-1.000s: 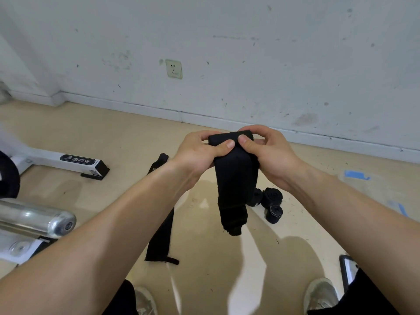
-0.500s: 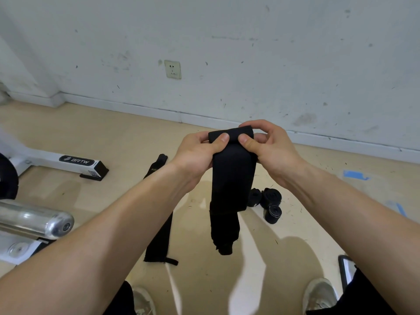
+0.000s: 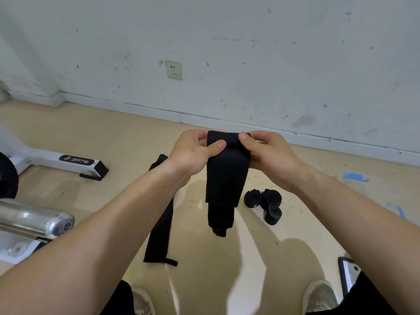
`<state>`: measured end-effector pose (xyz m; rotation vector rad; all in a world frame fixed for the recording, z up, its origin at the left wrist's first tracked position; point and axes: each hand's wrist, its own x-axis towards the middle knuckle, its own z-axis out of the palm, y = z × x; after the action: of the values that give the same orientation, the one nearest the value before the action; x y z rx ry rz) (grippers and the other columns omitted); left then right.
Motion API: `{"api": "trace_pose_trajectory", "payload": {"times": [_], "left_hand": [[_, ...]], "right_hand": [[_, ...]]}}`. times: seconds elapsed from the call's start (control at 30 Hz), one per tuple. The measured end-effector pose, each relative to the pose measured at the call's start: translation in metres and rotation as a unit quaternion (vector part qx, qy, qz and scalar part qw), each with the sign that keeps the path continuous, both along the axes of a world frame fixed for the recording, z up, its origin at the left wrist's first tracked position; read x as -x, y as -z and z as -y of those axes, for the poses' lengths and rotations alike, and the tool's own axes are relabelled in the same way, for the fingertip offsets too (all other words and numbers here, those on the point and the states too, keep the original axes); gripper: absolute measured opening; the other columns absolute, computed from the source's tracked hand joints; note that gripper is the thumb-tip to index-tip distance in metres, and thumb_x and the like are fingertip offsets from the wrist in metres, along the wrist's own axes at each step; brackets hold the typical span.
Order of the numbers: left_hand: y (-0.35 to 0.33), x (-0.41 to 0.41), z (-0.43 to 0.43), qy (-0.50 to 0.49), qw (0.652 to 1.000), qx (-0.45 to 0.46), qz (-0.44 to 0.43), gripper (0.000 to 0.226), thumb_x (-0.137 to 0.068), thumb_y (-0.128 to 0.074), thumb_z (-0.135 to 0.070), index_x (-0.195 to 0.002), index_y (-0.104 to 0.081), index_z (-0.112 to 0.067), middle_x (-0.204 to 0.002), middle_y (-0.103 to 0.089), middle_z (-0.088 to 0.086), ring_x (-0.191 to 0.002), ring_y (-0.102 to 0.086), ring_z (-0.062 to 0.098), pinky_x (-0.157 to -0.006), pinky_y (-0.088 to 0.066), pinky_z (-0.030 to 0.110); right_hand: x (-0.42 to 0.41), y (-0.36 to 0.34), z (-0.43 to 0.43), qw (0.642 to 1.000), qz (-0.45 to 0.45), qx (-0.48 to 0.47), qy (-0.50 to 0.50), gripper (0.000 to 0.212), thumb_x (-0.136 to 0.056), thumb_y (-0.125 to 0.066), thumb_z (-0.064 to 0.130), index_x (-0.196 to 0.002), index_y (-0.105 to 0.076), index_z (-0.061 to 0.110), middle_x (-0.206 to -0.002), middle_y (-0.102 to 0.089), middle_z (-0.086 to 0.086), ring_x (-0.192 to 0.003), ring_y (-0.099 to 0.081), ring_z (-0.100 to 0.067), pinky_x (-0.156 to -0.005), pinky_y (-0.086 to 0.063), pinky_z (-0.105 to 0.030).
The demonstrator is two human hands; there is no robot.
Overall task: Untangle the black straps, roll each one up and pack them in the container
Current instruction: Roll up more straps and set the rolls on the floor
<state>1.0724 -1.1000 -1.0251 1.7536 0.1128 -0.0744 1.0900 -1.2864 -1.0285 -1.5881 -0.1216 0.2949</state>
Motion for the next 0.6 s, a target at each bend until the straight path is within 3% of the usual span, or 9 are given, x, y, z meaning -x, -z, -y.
{"api": "trace_pose_trajectory", "payload": {"times": [0.17,0.37,0.5,0.6], "left_hand": [[-0.001,0.001,0.002,-0.003,1.0,0.005,-0.002,0.016,-0.097,-0.069,-0.01,-0.112,-0.067,-0.015,-0.09,-0.078,0.006,-0.087,-0.077,0.025,-0.089,-0.062,0.041],[-0.002,0.005,0.01,0.029,0.998,0.043,-0.02,0.018,-0.102,-0.063,-0.015,-0.119,-0.059,-0.019,-0.093,-0.072,0.016,-0.087,-0.072,0.029,-0.095,-0.059,0.048],[-0.003,0.009,0.019,0.011,0.995,0.1,-0.005,0.02,-0.102,-0.061,-0.01,-0.112,-0.063,-0.026,-0.092,-0.069,0.012,-0.084,-0.067,0.027,-0.084,-0.054,0.045],[-0.009,0.012,0.022,0.023,0.986,0.165,-0.028,0.02,-0.102,-0.059,-0.007,-0.114,-0.065,-0.022,-0.1,-0.068,0.007,-0.082,-0.069,0.02,-0.074,-0.055,0.034]], "right_hand": [[0.002,0.001,0.0,0.999,0.039,0.014,0.017,0.013,-0.098,-0.064,0.007,-0.105,-0.064,0.017,-0.086,-0.071,-0.013,-0.075,-0.069,-0.024,-0.074,-0.058,-0.038],[0.003,-0.002,0.002,0.999,0.048,0.015,0.008,0.021,-0.096,-0.063,-0.001,-0.1,-0.061,0.02,-0.105,-0.069,-0.02,-0.078,-0.068,-0.027,-0.072,-0.057,-0.037],[0.001,-0.006,0.005,0.998,0.059,0.015,0.011,0.025,-0.095,-0.063,-0.005,-0.098,-0.061,0.02,-0.106,-0.069,-0.019,-0.078,-0.068,-0.027,-0.07,-0.057,-0.038],[0.002,-0.008,0.007,0.997,0.069,0.027,0.019,0.027,-0.093,-0.064,-0.007,-0.097,-0.061,0.02,-0.11,-0.067,-0.021,-0.081,-0.068,-0.029,-0.076,-0.059,-0.046]]}}
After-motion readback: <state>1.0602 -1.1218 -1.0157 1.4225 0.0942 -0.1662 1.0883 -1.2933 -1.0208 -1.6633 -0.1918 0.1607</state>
